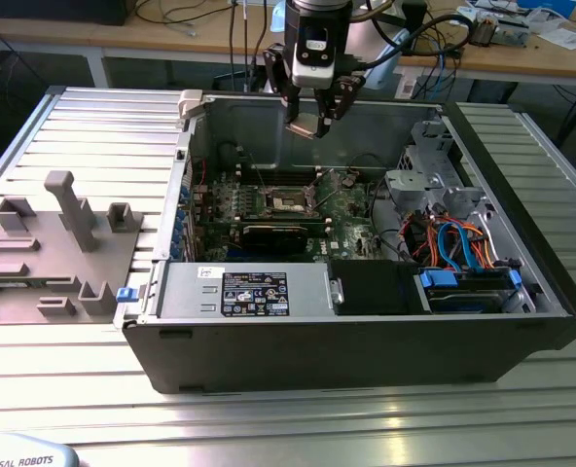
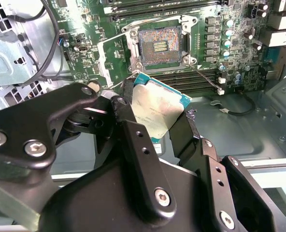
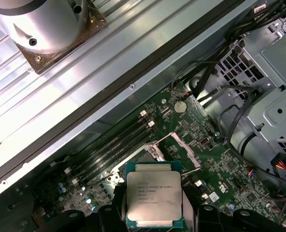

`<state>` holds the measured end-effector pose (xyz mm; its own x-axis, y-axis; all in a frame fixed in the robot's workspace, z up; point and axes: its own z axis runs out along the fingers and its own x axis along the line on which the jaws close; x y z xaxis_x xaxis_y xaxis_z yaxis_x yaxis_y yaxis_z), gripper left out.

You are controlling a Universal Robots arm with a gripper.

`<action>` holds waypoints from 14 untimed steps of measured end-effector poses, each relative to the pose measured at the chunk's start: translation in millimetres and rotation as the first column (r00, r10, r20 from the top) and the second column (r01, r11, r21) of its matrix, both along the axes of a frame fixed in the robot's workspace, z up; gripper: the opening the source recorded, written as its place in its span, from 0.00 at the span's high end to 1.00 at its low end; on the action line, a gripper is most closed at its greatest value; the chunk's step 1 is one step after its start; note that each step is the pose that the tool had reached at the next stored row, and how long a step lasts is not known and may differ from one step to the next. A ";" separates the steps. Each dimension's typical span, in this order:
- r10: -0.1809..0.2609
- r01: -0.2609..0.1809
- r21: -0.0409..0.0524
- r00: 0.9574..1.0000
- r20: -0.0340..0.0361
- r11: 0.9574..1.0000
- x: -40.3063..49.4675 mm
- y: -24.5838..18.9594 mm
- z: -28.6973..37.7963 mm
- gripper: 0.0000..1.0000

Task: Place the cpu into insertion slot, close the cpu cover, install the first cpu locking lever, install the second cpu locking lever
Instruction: 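Place the cpu into insertion slot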

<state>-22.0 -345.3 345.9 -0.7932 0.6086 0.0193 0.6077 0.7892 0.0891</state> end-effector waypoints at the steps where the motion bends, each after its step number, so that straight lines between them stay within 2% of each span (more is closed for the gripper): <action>1: -0.001 0.001 0.000 1.000 0.000 1.000 0.0 0.0 0.0 0.46; 14: -0.023 0.023 0.000 1.000 0.000 1.000 0.0 0.0 0.0 0.46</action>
<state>-22.0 -345.3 345.9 -0.7789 0.6268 0.0194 0.6258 0.7749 0.0892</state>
